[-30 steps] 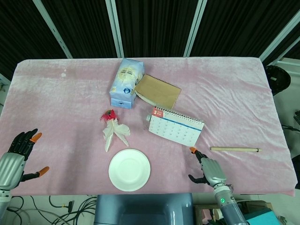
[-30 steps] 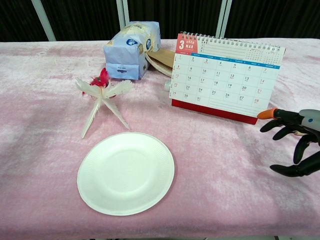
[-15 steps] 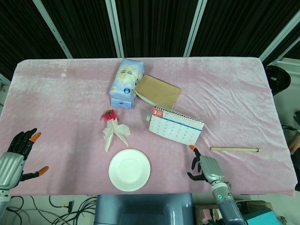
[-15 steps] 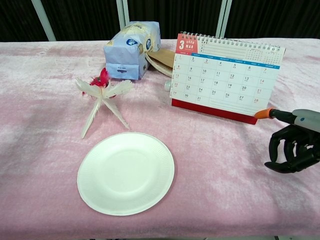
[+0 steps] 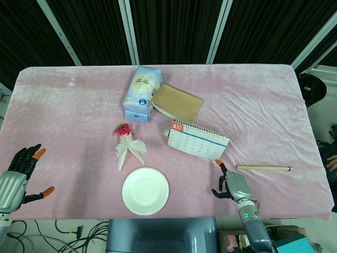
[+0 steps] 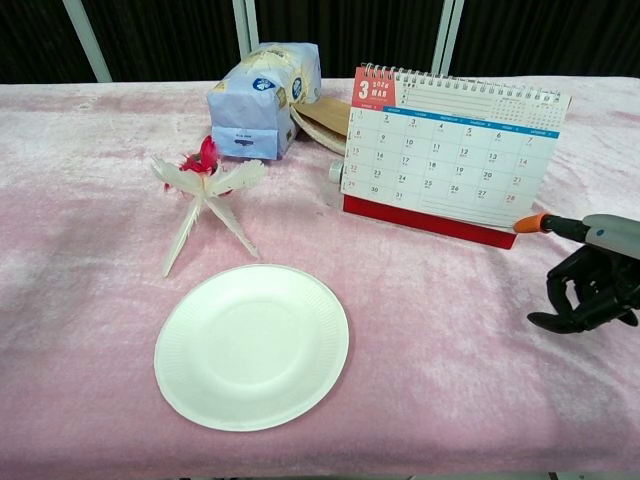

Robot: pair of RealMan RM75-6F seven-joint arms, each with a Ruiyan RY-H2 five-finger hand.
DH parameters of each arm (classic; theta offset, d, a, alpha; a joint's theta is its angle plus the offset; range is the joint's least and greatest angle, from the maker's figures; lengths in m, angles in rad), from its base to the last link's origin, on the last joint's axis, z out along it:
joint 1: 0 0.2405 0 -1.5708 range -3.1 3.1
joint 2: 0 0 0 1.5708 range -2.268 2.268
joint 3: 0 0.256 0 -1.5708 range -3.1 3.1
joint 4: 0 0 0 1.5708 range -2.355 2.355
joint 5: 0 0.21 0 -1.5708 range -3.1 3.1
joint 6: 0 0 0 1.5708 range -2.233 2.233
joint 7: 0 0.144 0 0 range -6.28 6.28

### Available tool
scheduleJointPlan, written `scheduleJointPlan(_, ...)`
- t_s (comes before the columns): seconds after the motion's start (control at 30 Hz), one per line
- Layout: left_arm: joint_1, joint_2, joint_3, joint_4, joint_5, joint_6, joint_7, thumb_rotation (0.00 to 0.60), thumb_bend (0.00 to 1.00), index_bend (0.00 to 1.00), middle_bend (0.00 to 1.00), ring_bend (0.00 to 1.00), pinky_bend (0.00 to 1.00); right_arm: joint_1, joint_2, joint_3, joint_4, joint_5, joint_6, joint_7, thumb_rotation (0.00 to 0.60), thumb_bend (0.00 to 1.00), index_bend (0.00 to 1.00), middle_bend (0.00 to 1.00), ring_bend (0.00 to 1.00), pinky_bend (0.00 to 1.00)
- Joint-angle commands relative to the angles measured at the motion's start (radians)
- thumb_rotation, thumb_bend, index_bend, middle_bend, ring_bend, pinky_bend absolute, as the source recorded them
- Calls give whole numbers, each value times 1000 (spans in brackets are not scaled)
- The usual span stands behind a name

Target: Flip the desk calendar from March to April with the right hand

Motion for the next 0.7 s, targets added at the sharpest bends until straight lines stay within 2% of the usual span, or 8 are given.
scheduleJointPlan(0.03, 0, 0, 0, 0, 0, 0, 0, 600, 0, 0, 0, 0, 0, 5, -4, 6, 5, 10, 1, -2, 600, 240, 61, 666, 748, 794)
scheduleJointPlan(0.7, 1, -1, 0, -1, 4, 4, 2, 600, 0, 0, 0, 0, 0, 19, -14, 17, 17, 46, 5, 3, 600, 242, 60, 666, 748, 794)
